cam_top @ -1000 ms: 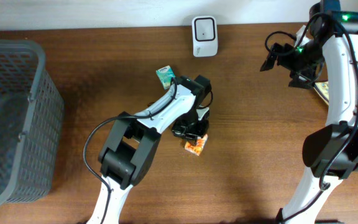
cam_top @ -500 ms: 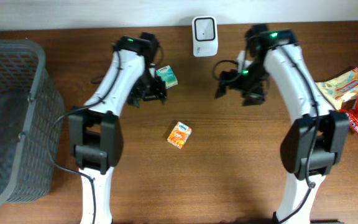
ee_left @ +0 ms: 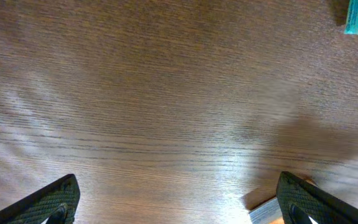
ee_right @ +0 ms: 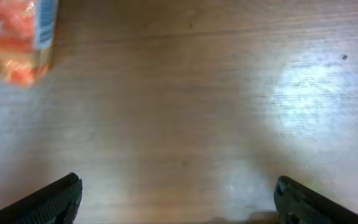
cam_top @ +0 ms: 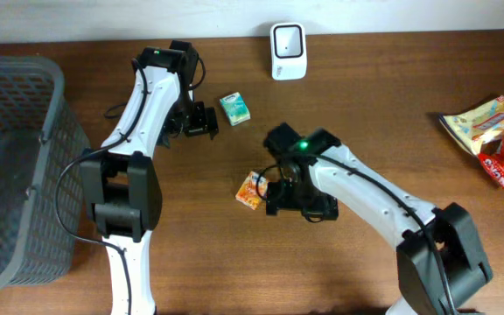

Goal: Scan the item barcode

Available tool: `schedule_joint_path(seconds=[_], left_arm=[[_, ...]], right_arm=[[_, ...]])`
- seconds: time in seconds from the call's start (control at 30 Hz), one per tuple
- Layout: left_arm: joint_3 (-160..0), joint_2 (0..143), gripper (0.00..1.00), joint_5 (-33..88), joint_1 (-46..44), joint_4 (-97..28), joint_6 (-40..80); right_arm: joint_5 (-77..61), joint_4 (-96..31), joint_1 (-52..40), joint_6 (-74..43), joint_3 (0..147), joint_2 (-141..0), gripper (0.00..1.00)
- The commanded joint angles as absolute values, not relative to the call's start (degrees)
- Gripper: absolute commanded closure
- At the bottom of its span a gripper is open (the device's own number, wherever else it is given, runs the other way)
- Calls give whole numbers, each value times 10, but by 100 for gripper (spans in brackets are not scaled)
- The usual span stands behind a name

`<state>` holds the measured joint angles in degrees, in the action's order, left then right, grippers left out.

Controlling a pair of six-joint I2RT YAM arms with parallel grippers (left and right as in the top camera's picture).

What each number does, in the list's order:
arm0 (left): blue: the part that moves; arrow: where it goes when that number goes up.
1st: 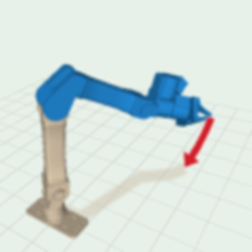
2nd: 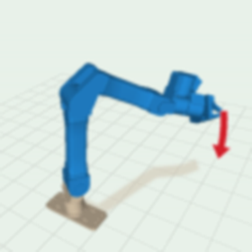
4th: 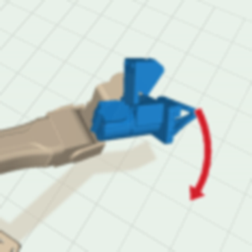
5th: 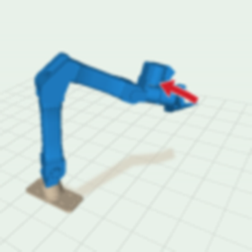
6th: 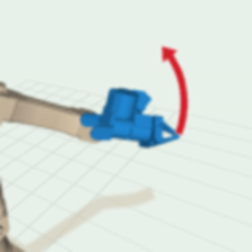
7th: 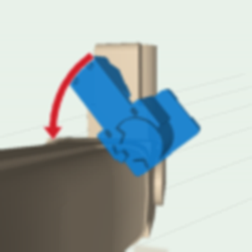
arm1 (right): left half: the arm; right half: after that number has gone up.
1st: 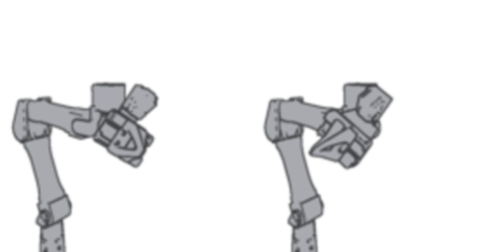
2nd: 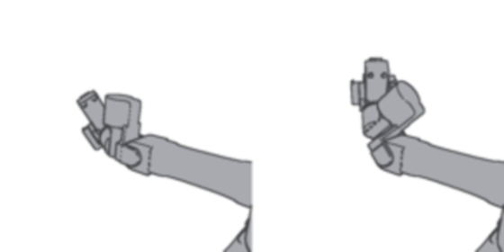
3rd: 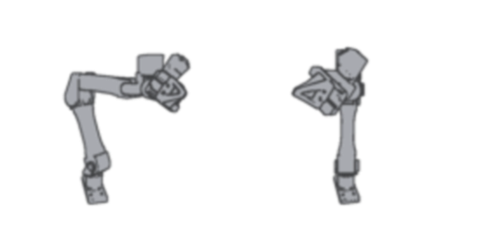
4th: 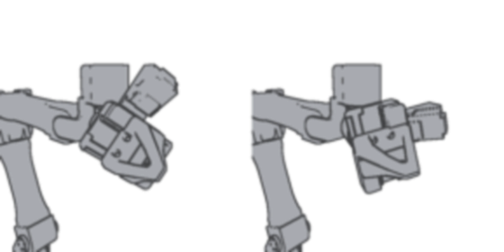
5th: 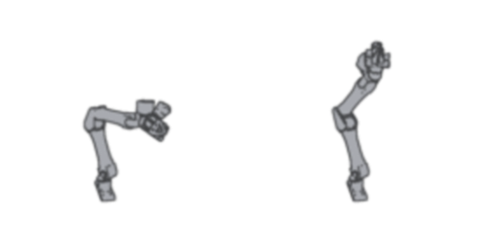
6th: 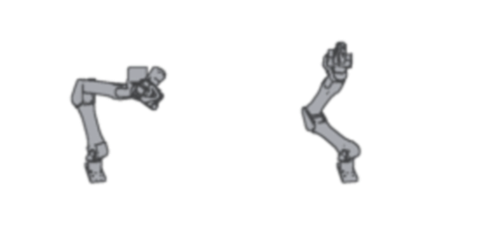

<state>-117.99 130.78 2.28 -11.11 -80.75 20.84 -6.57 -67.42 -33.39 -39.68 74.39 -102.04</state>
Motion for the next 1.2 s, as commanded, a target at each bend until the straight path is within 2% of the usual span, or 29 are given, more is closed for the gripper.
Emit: schedule_joint_path(seconds=[0.0,0.03,0.13,0.17,0.23,0.3,0.4,0.53,0.57,0.63,0.67,0.7,0.73,0.8,0.97,1.07,1.17], left_arm=[[-1186,1308,1,17,-110,-804,210],[-1186,1308,1,17,-111,-804,210],[-1185,1308,1,17,-111,-807,209],[-1186,1308,1,17,-111,-807,209],[-1185,1308,1,17,-111,-806,209],[-1186,1308,1,17,-111,-806,209],[-1185,1308,1,17,-111,-804,210],[-1185,1308,1,17,-111,-804,210],[-1185,1308,1,17,-111,-804,210],[-1185,1308,1,17,-111,-804,210],[-1185,1308,1,17,-111,-805,210],[-1186,1308,1,17,-111,-806,209],[-1186,1308,1,17,-111,-806,210],[-1185,1308,1,17,-111,-806,210],[-1185,1308,1,17,-116,-802,210],[-1185,1308,1,17,-119,-802,210],[-1185,1308,1,17,-124,-797,210]], right_arm=[[-188,-558,-317,-347,709,-1000,1],[-203,-509,-319,-348,708,-1001,1],[-197,-467,-318,-369,707,-1007,1],[-195,-453,-318,-406,696,-1019,19],[-193,-385,-318,-450,650,-1023,31],[-193,-304,-319,-462,612,-1024,36],[-163,-284,-319,-515,609,-1034,44],[-176,-234,-319,-530,609,-1091,49],[-175,-230,-319,-531,609,-1101,56],[-168,-232,-319,-530,609,-1103,87],[-162,-236,-318,-529,610,-1103,91],[-163,-246,-317,-519,614,-1103,96],[-155,-284,-315,-489,634,-1101,96],[-39,-464,-314,-436,735,-1099,96],[174,-787,-315,-390,886,-1099,96],[181,-872,-315,-390,884,-1100,96],[141,-861,-315,-395,884,-1101,96]])
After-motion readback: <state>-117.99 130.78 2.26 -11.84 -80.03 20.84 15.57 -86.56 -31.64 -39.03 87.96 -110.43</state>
